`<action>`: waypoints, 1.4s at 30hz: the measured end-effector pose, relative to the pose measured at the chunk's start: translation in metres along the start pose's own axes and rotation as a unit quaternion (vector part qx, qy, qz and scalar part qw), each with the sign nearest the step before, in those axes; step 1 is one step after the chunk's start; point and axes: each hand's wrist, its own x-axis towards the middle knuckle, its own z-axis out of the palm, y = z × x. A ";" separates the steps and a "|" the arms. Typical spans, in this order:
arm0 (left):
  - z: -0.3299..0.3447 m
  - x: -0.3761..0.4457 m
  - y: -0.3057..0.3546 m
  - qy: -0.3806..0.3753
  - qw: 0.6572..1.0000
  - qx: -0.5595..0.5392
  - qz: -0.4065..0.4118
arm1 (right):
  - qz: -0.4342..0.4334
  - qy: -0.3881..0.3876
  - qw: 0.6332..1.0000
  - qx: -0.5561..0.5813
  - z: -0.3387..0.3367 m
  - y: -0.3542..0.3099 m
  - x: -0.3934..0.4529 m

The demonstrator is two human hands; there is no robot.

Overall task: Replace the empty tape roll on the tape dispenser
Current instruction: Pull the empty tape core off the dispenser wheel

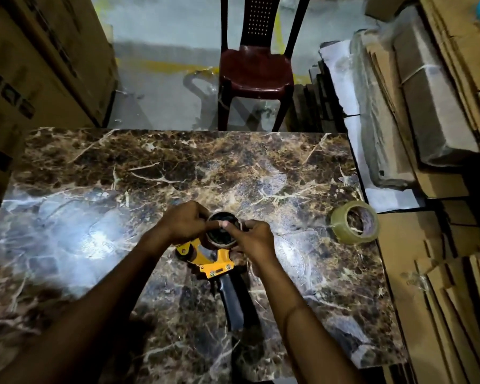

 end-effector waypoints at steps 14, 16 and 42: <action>0.005 -0.014 -0.009 -0.012 0.992 -0.111 -0.053 | 0.060 -0.012 0.994 0.096 0.000 0.012 -0.005; 0.004 -0.015 -0.012 -0.020 0.991 -0.112 -0.069 | 0.045 -0.006 0.995 0.092 0.001 0.011 -0.003; -0.001 -0.008 -0.006 -0.036 0.989 -0.144 0.017 | -0.004 0.071 0.987 0.146 0.019 0.028 -0.008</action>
